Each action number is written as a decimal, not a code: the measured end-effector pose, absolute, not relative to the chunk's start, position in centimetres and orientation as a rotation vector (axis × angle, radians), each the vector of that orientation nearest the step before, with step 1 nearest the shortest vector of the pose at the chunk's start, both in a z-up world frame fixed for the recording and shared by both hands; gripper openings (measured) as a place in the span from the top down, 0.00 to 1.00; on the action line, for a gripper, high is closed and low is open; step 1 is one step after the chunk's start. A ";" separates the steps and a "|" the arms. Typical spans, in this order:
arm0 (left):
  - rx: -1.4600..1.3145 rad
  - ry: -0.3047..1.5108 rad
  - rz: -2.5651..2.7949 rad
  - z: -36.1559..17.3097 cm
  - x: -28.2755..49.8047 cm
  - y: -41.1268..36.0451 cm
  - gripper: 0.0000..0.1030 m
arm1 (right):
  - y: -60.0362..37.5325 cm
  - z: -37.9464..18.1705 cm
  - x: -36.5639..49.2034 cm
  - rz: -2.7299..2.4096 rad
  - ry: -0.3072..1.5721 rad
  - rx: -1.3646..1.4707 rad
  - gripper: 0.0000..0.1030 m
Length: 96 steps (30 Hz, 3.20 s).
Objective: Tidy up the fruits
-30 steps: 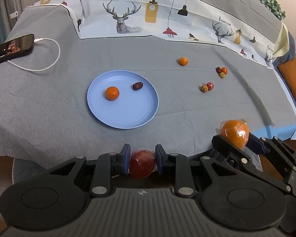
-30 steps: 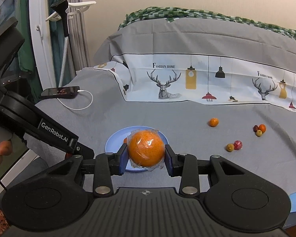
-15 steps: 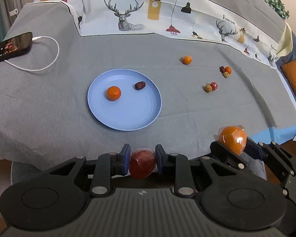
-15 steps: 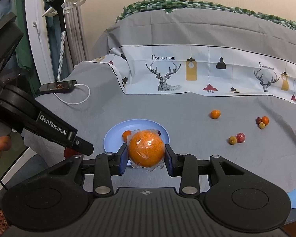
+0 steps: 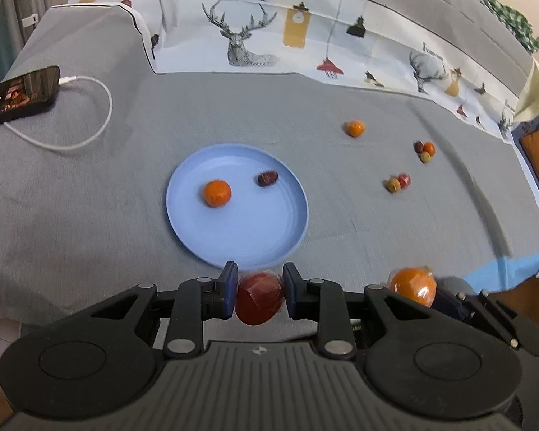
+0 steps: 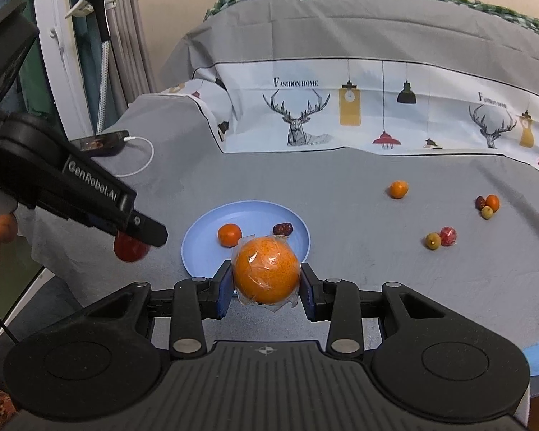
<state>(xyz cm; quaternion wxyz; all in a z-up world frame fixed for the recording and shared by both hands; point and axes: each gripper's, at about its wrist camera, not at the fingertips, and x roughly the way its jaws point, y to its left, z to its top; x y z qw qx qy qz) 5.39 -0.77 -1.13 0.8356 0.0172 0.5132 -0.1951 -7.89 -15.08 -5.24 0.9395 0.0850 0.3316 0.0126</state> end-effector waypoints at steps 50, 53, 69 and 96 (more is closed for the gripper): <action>0.142 1.085 -0.285 -7.5 12.0 -0.4 0.00 | -13.6 -11.3 0.6 0.126 0.900 0.119 0.01; 0.142 1.115 -0.276 -6.8 9.3 0.9 0.00 | -12.7 -10.2 -2.0 0.134 0.889 0.100 0.01; 0.107 0.947 -0.226 -0.9 0.0 3.6 0.00 | -11.7 -3.4 -9.7 0.046 0.608 0.038 0.01; 0.154 0.880 -0.253 1.1 -2.9 1.4 0.00 | -12.0 -2.1 -13.2 0.022 0.512 0.012 0.01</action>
